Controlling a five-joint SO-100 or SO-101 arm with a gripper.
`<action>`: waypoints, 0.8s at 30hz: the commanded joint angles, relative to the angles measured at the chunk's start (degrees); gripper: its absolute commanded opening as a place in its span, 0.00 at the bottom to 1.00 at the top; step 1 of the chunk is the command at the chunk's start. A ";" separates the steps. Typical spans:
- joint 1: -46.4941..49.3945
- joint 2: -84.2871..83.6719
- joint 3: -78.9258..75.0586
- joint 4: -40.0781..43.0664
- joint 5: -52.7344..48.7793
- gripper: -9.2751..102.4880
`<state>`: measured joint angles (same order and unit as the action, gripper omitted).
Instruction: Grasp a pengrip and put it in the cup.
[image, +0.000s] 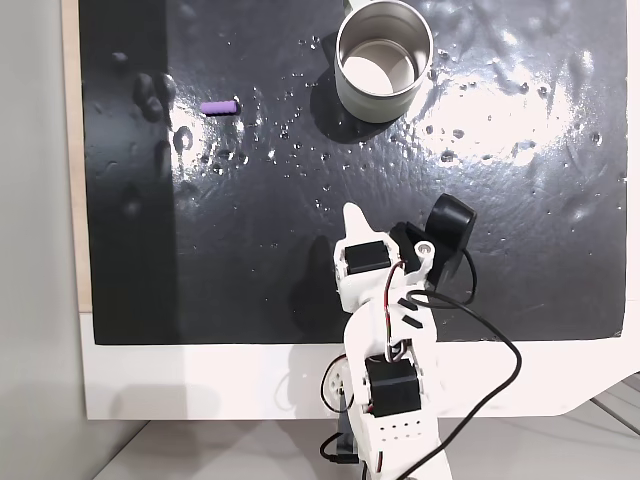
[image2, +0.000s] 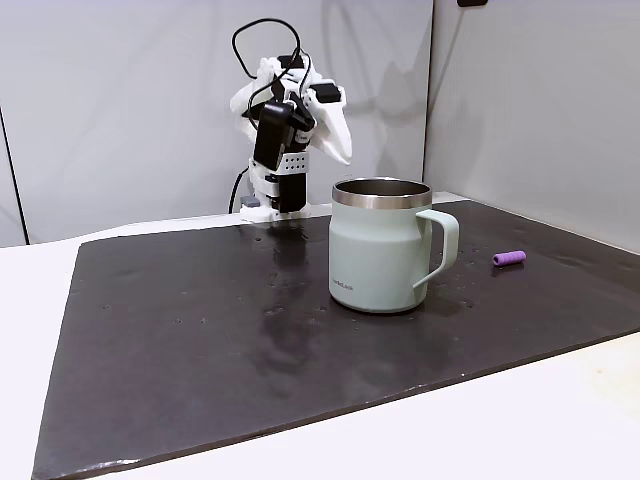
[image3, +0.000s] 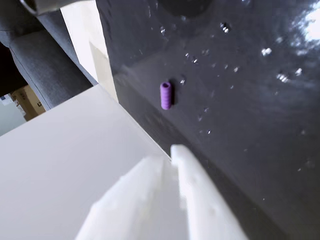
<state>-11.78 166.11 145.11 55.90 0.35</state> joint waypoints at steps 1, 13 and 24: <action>-1.14 -13.71 -18.37 2.90 2.55 0.08; -8.53 -64.07 -78.13 30.94 17.75 0.27; -13.89 -82.88 -97.38 31.99 21.53 0.30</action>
<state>-24.79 86.13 54.93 88.86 21.09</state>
